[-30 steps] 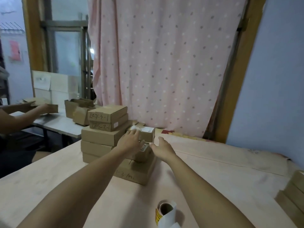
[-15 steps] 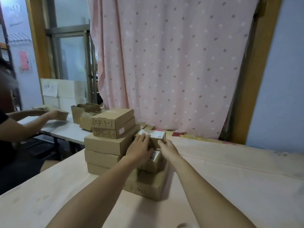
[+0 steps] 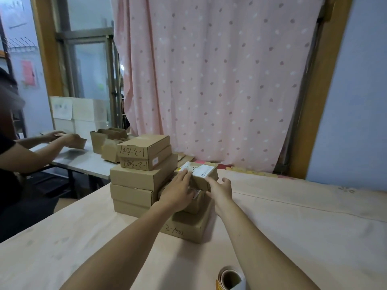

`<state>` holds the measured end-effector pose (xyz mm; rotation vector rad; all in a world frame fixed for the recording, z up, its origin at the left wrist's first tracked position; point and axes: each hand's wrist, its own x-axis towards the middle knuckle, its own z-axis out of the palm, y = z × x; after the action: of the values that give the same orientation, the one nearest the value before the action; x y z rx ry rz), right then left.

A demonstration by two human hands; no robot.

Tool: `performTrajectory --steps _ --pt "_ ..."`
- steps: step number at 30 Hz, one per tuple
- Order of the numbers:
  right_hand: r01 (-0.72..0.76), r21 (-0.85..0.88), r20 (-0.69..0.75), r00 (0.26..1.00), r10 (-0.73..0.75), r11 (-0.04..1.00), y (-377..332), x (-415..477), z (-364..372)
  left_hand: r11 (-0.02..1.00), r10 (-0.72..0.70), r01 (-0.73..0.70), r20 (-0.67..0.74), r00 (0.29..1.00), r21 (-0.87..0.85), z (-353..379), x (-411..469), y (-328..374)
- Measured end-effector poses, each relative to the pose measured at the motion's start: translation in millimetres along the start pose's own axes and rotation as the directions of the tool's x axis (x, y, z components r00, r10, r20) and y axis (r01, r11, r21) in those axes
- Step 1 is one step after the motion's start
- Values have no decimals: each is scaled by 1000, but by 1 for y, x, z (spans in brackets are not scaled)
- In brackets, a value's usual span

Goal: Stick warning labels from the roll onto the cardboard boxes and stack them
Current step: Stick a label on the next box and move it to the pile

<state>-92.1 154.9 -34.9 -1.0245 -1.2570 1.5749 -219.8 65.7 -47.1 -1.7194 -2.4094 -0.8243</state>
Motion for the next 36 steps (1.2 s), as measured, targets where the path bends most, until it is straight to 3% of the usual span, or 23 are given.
performTrajectory --steps 6,10,12,14,16,18,24,28,36 --pt "-7 -44 -1 1000 7 999 -11 -25 -22 1000 3 -4 -86 996 -12 1 -16 24" --pt "-5 18 -13 1000 6 1000 -12 -43 -39 948 -147 103 -127 981 -302 6 -28 55" --pt "-11 134 17 1000 9 991 -10 -53 -51 838 -216 122 -119 969 -532 7 -39 76" --pt "-8 249 26 1000 2 968 -6 -65 -67 651 -305 147 -80 949 -745 8 -51 95" --pt "-2 283 4 1000 1 959 -2 -79 -85 500 -349 175 -12 937 -848 10 -66 115" --pt "6 249 -13 1000 -2 968 4 -94 -106 433 -316 170 28 948 -885 16 -81 137" --pt "36 16 -75 997 -34 999 26 -130 -186 543 -181 110 12 983 -833 32 -128 195" --pt "48 -155 -204 976 -80 987 38 -151 -239 601 -126 118 52 991 -790 48 -152 222" --pt "64 -277 -264 954 -140 959 58 -204 -296 588 -150 146 70 986 -796 90 -201 266"
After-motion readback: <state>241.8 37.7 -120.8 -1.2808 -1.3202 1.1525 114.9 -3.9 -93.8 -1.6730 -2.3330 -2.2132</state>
